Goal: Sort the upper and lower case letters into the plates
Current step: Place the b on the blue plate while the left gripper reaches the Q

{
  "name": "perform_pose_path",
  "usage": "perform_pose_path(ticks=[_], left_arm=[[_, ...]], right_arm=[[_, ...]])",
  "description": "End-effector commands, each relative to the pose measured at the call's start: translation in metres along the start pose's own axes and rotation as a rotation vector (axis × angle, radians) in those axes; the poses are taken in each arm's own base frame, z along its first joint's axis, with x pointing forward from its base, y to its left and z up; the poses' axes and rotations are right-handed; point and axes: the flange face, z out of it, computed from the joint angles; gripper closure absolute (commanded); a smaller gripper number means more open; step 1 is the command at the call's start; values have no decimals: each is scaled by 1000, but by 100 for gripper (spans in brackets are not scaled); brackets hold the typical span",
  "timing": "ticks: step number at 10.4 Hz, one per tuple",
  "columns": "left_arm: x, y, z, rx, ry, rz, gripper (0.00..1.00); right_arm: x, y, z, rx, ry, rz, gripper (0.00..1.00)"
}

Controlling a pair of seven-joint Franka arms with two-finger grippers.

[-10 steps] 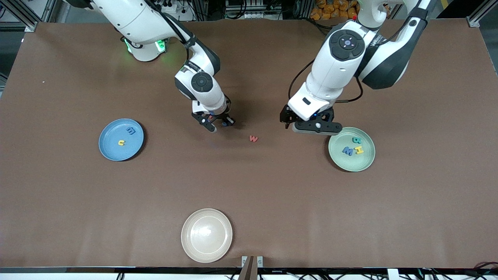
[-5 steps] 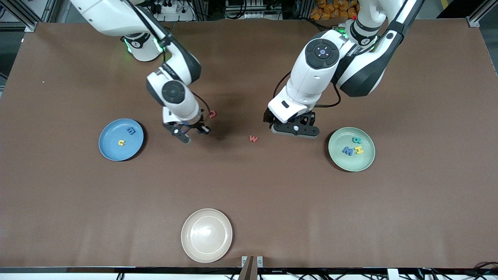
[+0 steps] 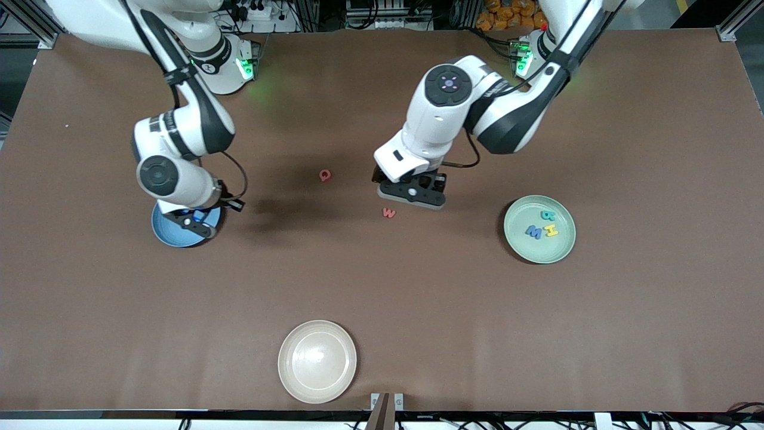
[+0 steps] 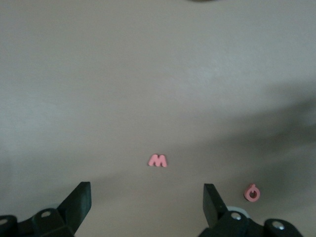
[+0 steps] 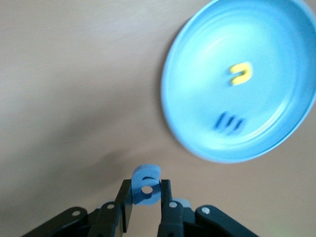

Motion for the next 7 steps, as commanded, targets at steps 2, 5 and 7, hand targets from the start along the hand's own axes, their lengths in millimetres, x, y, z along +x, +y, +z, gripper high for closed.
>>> perform_pose_path(ticks=[2,5,7], left_arm=[[-25,66,54,29,11,-7,0],[-60,129,105,45,-10,18,0],[-85,159,137,69,-13,18,0]], right_arm=[[37,81,22,35,24,-117,100],[49,94,34,44,40,-136,88],[51,101,38,42,24,-123,1]])
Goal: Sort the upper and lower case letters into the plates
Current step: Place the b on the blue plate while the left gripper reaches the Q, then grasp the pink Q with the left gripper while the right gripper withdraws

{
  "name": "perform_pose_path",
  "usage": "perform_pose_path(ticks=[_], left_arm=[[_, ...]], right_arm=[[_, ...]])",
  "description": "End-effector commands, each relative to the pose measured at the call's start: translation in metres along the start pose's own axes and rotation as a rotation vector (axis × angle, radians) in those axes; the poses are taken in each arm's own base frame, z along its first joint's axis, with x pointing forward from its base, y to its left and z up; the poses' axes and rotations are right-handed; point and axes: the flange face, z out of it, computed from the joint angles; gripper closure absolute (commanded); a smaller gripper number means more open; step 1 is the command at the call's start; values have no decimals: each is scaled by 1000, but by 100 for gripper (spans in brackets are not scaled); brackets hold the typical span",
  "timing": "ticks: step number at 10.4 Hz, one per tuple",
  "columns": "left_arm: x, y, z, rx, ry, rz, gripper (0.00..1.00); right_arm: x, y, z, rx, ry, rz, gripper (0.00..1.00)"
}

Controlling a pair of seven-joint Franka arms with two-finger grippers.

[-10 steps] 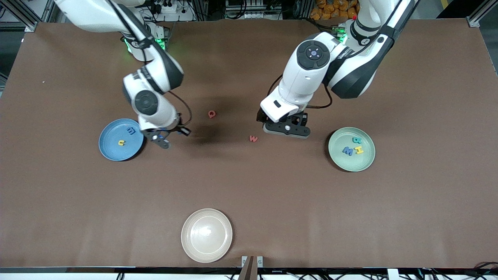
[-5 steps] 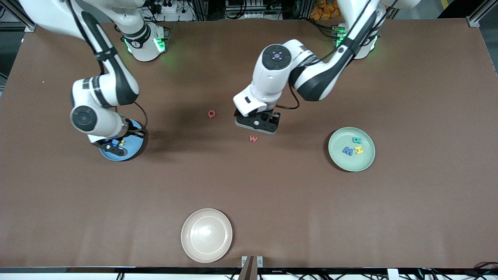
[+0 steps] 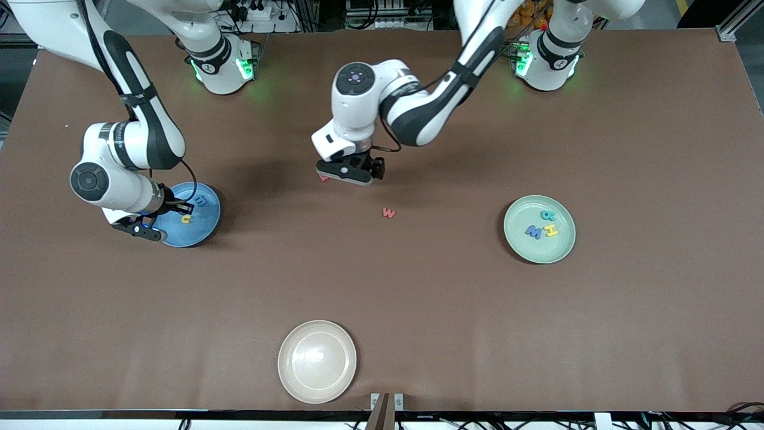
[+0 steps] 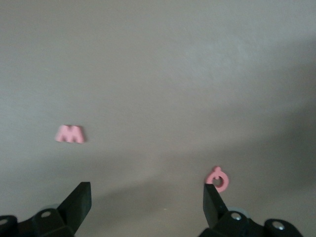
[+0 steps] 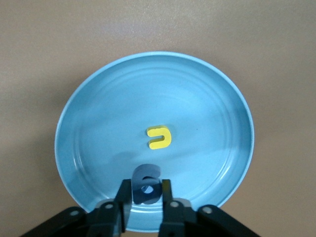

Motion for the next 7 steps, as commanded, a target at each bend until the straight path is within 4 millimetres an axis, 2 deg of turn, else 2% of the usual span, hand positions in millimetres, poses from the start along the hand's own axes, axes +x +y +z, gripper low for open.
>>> perform_pose_path(ticks=[1,2,3,7], left_arm=[[-11,32,36,31,13,-17,0],[-19,41,49,51,26,-7,0],[-22,47,60,62,33,1,0],[-34,68,91,18,65,-76,0]], right_arm=[[-1,2,0,10,-6,0,0],[-1,1,-5,8,-4,1,0],[-1,-5,-19,-4,-22,0,0],[9,-40,-93,25,-68,-3,0]])
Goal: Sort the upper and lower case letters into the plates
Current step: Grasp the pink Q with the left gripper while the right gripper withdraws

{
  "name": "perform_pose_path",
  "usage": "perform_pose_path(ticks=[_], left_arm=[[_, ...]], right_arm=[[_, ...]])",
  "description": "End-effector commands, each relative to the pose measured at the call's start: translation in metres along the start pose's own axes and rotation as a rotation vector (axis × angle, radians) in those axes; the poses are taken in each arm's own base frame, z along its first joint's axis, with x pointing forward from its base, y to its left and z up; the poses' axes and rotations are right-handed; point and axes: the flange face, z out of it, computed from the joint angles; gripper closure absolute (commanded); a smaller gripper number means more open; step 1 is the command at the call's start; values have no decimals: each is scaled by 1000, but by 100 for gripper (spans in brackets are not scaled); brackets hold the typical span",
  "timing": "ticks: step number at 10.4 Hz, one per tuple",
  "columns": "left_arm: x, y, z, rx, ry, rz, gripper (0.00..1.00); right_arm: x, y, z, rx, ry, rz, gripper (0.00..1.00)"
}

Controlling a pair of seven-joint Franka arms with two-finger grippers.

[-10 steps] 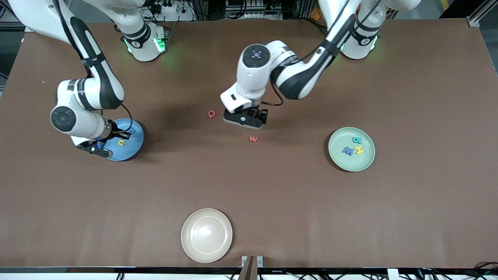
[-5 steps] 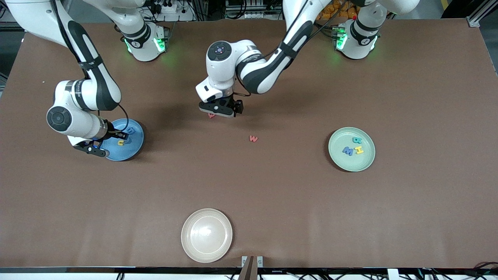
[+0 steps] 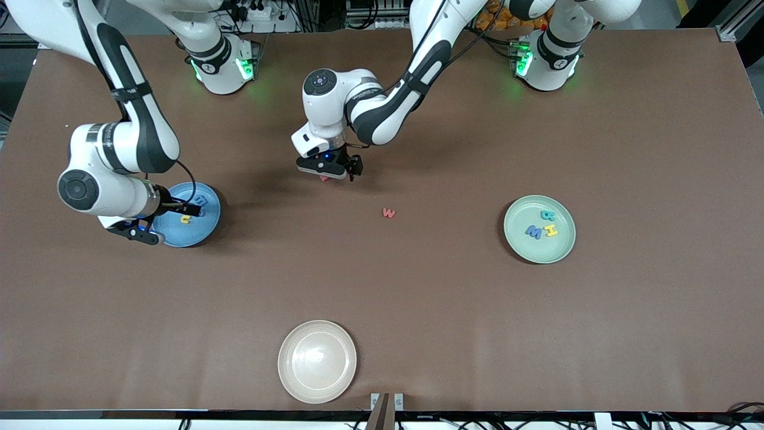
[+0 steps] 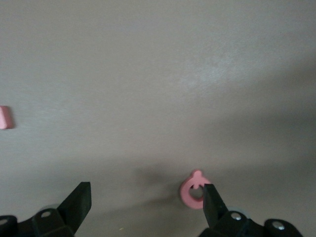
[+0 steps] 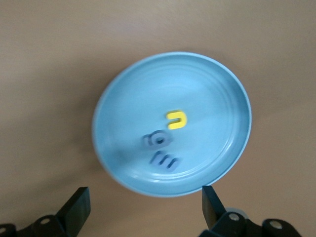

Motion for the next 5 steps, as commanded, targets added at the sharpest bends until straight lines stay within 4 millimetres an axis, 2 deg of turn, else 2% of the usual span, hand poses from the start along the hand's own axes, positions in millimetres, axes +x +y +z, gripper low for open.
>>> perform_pose_path(ticks=[1,3,5], left_arm=[[0,14,11,-38,19,-55,0],[-8,23,22,-36,20,-47,0],[-14,30,28,-53,33,-44,0]], right_arm=[[-1,-23,-41,46,2,21,0],[-9,-64,-65,85,28,93,0],[-21,-102,-70,101,44,102,0]])
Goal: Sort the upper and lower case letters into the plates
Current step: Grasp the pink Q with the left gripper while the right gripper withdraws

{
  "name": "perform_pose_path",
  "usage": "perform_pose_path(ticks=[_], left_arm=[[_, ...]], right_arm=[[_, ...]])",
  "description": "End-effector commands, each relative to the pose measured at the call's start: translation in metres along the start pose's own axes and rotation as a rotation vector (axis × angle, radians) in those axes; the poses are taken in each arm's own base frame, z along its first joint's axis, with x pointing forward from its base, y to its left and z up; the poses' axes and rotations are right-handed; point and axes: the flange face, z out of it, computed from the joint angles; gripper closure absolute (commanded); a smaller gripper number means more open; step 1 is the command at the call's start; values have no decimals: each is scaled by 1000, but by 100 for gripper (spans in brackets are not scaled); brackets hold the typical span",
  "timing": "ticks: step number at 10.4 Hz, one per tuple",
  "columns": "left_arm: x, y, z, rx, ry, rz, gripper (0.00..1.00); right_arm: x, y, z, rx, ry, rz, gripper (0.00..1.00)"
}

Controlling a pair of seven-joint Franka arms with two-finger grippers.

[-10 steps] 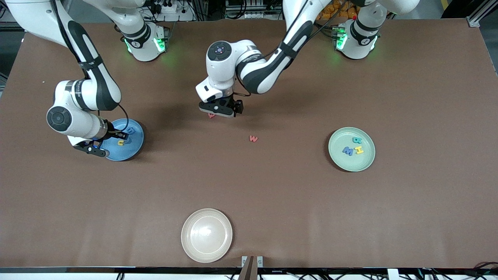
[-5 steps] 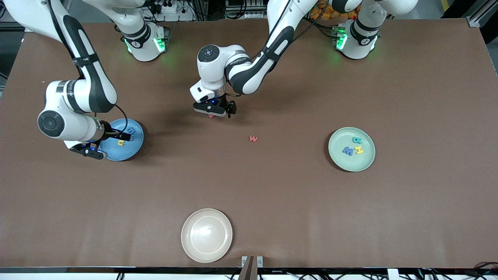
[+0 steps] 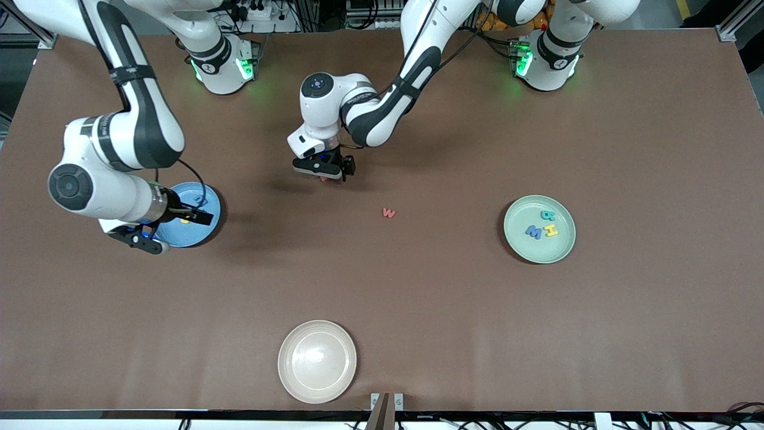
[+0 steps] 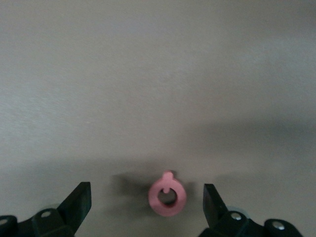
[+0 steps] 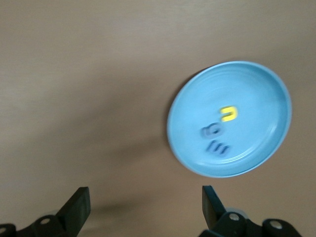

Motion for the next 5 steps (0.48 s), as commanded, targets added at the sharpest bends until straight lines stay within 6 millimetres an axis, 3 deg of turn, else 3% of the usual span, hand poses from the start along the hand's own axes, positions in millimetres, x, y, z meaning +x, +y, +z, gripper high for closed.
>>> perform_pose_path(ticks=[1,3,4,5], left_arm=[[-3,11,9,-19,15,-23,0],[-8,14,9,-20,13,-18,0],[-6,12,10,-17,17,-17,8],[-8,14,10,-17,18,-13,15]], right_arm=[[-17,-38,-7,39,1,17,0],[-27,-71,-9,96,0,62,0],[-35,-91,-7,111,13,46,0],[-33,-96,-15,128,32,56,0]])
